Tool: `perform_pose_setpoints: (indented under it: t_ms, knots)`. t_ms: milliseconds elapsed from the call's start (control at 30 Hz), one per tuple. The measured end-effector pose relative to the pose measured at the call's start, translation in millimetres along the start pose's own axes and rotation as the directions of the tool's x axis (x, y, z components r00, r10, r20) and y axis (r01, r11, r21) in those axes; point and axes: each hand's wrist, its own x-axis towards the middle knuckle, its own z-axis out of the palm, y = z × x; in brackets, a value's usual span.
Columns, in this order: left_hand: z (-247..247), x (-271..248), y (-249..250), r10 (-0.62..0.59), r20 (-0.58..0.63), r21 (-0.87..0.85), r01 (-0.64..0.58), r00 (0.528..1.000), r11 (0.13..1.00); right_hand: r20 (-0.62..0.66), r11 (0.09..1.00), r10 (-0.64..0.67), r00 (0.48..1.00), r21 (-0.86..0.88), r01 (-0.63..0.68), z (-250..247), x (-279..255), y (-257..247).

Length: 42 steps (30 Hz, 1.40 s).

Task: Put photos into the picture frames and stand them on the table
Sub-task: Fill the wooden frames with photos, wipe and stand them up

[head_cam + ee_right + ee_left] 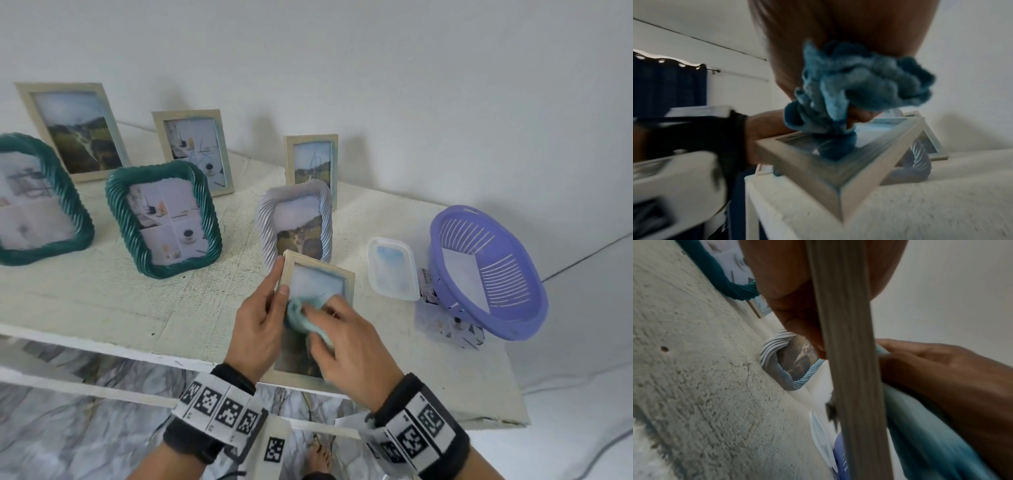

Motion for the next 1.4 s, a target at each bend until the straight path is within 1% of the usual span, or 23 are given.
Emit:
perform_pose_setpoints:
  t_ms: [67, 100, 233, 300, 367, 433, 500, 533, 600, 667, 700, 767, 833, 900, 933, 1000, 1100, 1133, 1167, 1233, 1300, 1333, 1400]
  knots:
    - [-4.4, -0.3, -1.6, 0.005, 0.022, -0.003, -0.005, 1.000, 1.000, 0.074, 0.997, -0.068, 0.995, -0.037, 0.071, 0.1, -9.3, 0.3]
    - [-4.9, -0.6, -3.1, 0.011, 0.024, 0.010, -0.011, 1.000, 1.000, 0.071, 0.994, -0.066, 0.995, -0.080, 0.071, -1.6, -9.1, 4.9]
    - [0.0, -0.8, -9.7, 0.042, 0.007, 0.033, -0.042, 0.999, 0.999, -0.104, 0.968, 0.102, 0.989, -0.218, -0.122, -10.2, 8.8, 21.3]
    - [0.2, -0.6, -10.7, 0.038, 0.018, 0.012, -0.038, 0.999, 0.999, -0.156, 0.964, 0.149, 0.976, -0.197, -0.179, -7.8, 12.8, 16.8]
    - [-2.4, -1.2, -8.4, 0.034, 0.010, 0.003, -0.034, 0.999, 0.999, -0.130, 0.984, 0.124, 0.984, -0.111, -0.139, -1.1, 6.8, 2.4]
    - [-4.6, -2.4, -3.7, 0.031, -0.021, -0.014, -0.031, 0.999, 0.999, -0.035, 0.997, 0.056, 0.998, -0.047, -0.057, 4.0, -5.5, -9.5]
    - [-4.8, -5.0, -1.6, 0.033, -0.035, -0.014, -0.034, 0.999, 0.999, 0.017, 0.997, 0.029, 0.999, -0.075, -0.028, 2.9, -10.9, -9.1]
    - [-4.7, -4.8, -1.7, 0.034, -0.037, -0.003, -0.034, 0.999, 0.999, 0.004, 0.993, 0.045, 0.999, -0.114, -0.044, 0.2, -8.7, -4.3]
    - [-2.2, -2.9, -3.5, 0.023, -0.022, -0.018, -0.024, 0.999, 1.000, -0.086, 0.977, 0.109, 0.990, -0.177, -0.123, -6.7, 0.1, 6.8]
    - [1.8, -2.6, -3.6, 0.024, 0.009, -0.021, -0.024, 1.000, 0.999, -0.165, 0.963, 0.167, 0.972, -0.186, -0.196, -12.5, 9.8, 11.8]
    - [2.7, -2.3, -2.2, 0.019, 0.017, -0.020, -0.019, 1.000, 1.000, -0.169, 0.964, 0.170, 0.971, -0.174, -0.199, -12.5, 12.6, 10.5]
    - [1.4, -0.8, 3.3, 0.022, 0.012, -0.021, -0.022, 1.000, 1.000, -0.116, 0.983, 0.107, 0.988, -0.139, -0.123, -9.4, 10.7, 1.6]
    - [-0.8, 0.8, 5.0, 0.036, 0.012, -0.006, -0.036, 0.999, 0.999, 0.005, 0.997, -0.015, 1.000, -0.077, 0.015, -7.5, -0.5, -6.1]
    - [-3.0, 0.8, 7.4, 0.037, 0.025, -0.003, -0.037, 0.999, 0.999, 0.111, 0.990, -0.132, 0.985, -0.034, 0.136, -11.0, -12.0, -6.0]
    - [-2.6, -0.4, 9.8, 0.042, 0.032, -0.002, -0.041, 0.999, 0.999, 0.131, 0.984, -0.162, 0.978, -0.054, 0.170, -14.5, -13.5, -2.3]
    - [0.1, -1.8, 14.4, 0.041, 0.044, -0.025, -0.040, 0.998, 0.999, 0.094, 0.975, -0.152, 0.984, -0.149, 0.164, -21.8, -7.1, 7.2]
    - [5.7, -3.1, 20.1, 0.020, 0.043, -0.072, -0.017, 0.999, 0.997, -0.061, 0.979, -0.024, 0.998, -0.202, 0.011, -27.5, 13.0, 10.3]
    - [6.6, -2.5, 19.7, 0.010, 0.042, -0.085, -0.007, 0.999, 0.996, -0.079, 0.980, -0.005, 0.997, -0.197, -0.011, -26.2, 17.4, 7.3]
    - [6.3, -1.6, 19.5, -0.005, 0.041, -0.097, 0.009, 0.999, 0.995, -0.063, 0.982, -0.014, 0.998, -0.188, 0.002, -23.4, 18.1, 3.2]
    - [3.4, 0.9, 15.5, -0.041, 0.041, -0.110, 0.045, 0.998, 0.993, 0.043, 0.986, -0.074, 0.996, -0.146, 0.079, -17.3, 10.4, -3.8]
    - [-0.8, 0.3, 12.8, -0.021, 0.037, -0.091, 0.024, 0.999, 0.996, 0.156, 0.983, -0.126, 0.980, -0.111, 0.144, -18.4, -1.5, -6.3]
    - [-1.6, 0.0, 13.5, -0.011, 0.034, -0.077, 0.014, 0.999, 0.997, 0.175, 0.979, -0.135, 0.975, -0.125, 0.158, -21.1, -3.7, -4.7]
    - [0.5, -1.3, 19.0, -0.015, 0.044, -0.099, 0.020, 0.999, 0.995, 0.123, 0.971, -0.119, 0.985, -0.191, 0.141, -26.2, 1.3, 2.5]
